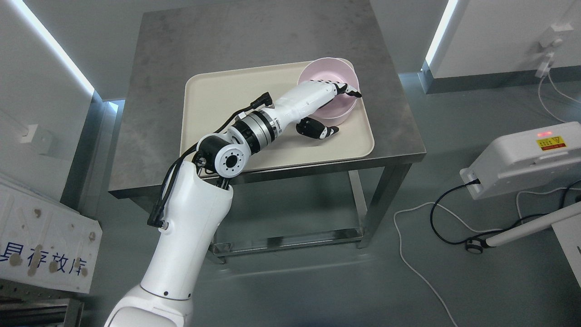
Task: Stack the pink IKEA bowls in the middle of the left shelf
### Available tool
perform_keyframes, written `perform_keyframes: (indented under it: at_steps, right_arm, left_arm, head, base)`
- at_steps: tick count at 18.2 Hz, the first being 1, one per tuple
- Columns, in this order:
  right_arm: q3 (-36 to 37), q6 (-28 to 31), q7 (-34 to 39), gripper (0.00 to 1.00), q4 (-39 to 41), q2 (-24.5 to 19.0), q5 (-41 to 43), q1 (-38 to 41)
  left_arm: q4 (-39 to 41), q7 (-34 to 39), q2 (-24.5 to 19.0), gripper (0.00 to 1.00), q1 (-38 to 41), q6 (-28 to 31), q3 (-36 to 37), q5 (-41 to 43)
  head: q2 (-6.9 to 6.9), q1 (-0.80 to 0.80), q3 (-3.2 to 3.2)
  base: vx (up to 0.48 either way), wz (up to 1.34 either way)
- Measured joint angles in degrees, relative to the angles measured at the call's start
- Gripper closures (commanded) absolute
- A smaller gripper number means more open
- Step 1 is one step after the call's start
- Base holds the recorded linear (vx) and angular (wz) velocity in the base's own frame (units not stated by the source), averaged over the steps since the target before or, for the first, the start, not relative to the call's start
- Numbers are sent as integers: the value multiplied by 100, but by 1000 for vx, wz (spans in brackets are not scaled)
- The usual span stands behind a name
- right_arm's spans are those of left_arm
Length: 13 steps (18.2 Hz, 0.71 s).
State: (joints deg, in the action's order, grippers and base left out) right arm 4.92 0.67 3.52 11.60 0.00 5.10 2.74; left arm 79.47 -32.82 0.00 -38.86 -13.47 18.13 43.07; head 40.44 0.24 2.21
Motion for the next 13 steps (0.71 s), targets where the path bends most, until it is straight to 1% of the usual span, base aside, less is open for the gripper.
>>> perform_keyframes:
  at_steps: [2, 5, 7, 13]
  right_arm:
    - [0, 0, 0, 0, 0, 0, 0, 0]
    - [0, 0, 0, 0, 0, 0, 0, 0]
    - [0, 0, 0, 0, 0, 0, 0, 0]
    - [0, 0, 0, 0, 0, 0, 0, -1]
  left_arm:
    - [-45, 18, 0, 37, -32, -9, -22, 38]
    - [-88, 4, 0, 32, -47, -79, -106, 41]
    - [-104, -13, 0, 31, -46, -152, -165, 25]
    - [-130, -31, 0, 36, -51, -166, -323, 31]
  head:
    - [0, 0, 0]
    - [0, 0, 0]
    - [0, 0, 0]
    - [0, 0, 0]
  base:
    - [0, 0]
    - [0, 0]
    - [0, 0]
    - [0, 0]
